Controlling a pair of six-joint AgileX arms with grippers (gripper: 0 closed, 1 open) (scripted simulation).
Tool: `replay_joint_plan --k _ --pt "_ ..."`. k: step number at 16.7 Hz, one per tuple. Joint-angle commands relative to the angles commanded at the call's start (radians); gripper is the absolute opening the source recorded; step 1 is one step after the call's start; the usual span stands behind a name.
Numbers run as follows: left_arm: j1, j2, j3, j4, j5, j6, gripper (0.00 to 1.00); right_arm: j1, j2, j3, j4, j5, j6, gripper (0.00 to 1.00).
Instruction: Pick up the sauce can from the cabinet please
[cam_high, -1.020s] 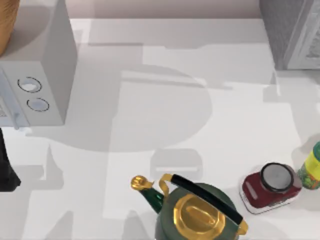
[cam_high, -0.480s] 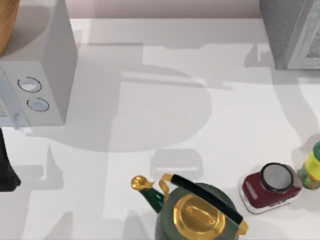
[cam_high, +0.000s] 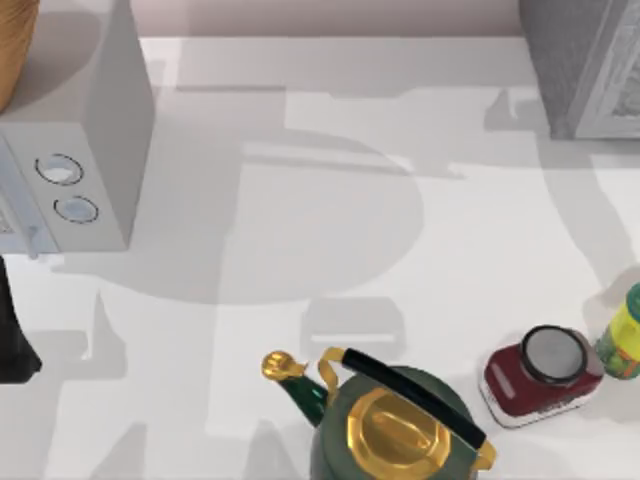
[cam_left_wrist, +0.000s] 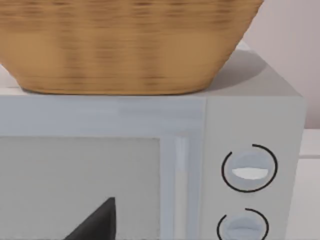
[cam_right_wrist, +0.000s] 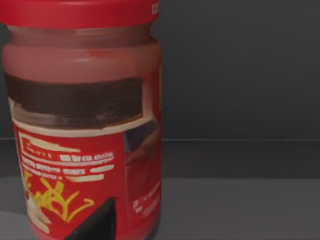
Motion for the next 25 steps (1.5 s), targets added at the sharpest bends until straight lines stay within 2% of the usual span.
replay_joint_plan --k 6,8,12,20,25 --pt "0.000 0.000 0.000 0.000 0.000 0.000 1.00 0.176 0.151 0.123 0.024 0.190 0.006 1.00" --pt "0.000 0.000 0.000 0.000 0.000 0.000 1.00 0.203 0.174 0.141 0.029 0.218 0.008 1.00" --pt "0.000 0.000 0.000 0.000 0.000 0.000 1.00 0.199 0.174 0.139 0.028 0.215 0.008 1.00" --pt "0.000 0.000 0.000 0.000 0.000 0.000 1.00 0.137 0.374 0.354 0.018 0.155 0.007 1.00" --pt "0.000 0.000 0.000 0.000 0.000 0.000 1.00 0.130 0.393 0.373 0.017 0.149 0.007 1.00"
